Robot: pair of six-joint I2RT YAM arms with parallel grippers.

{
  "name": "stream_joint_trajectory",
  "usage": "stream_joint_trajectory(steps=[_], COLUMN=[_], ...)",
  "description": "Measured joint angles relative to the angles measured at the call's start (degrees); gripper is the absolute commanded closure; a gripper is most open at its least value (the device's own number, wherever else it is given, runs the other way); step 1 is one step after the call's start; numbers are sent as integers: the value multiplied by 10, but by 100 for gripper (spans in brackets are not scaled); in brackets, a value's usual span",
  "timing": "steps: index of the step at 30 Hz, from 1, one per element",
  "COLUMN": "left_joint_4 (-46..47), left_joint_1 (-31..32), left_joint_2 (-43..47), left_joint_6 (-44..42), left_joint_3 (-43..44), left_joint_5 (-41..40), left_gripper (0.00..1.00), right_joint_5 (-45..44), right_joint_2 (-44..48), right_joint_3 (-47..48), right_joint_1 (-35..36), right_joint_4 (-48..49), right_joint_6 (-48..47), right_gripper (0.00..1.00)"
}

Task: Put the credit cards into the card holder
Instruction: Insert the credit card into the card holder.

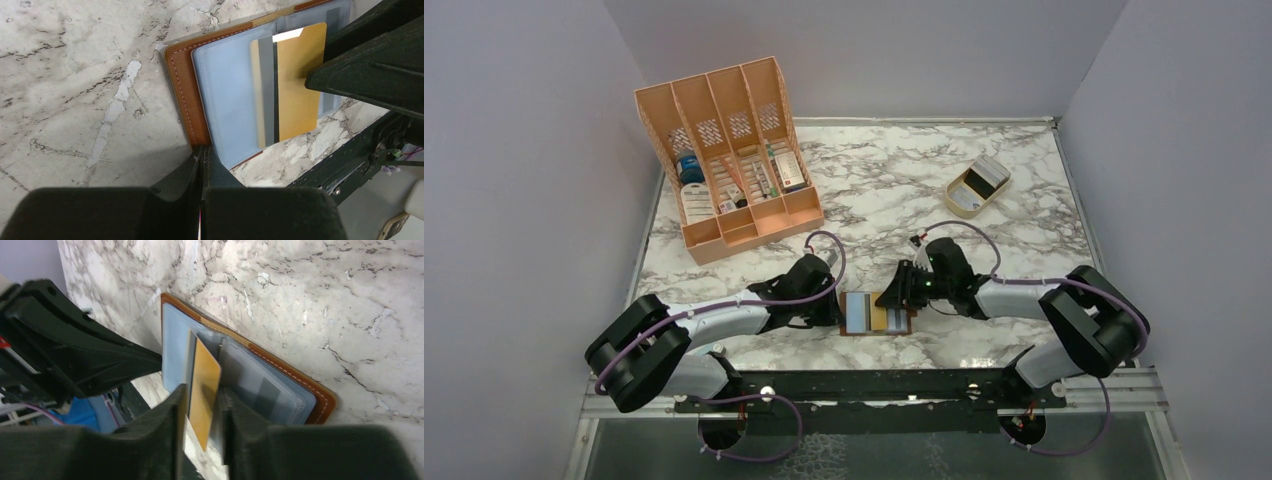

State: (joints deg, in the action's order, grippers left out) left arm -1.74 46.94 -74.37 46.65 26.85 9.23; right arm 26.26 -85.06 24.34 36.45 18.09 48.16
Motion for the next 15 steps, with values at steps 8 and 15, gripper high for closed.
stream_joint_trajectory(steps=[8, 15], left_joint_4=[8, 11], left_joint_1=[0, 0], left_joint_2=[2, 3], left_joint_6=[5, 7], left_joint_3=[-6, -8], left_joint_5=[0, 0], left_gripper=[100, 100], right_joint_5=[-36, -44], right_joint_2=[48, 57], right_joint_3=[26, 32], right_joint_1=[3, 11], right_joint_4=[-82, -113], right_joint_6=[-17, -19], right_gripper=[50, 51])
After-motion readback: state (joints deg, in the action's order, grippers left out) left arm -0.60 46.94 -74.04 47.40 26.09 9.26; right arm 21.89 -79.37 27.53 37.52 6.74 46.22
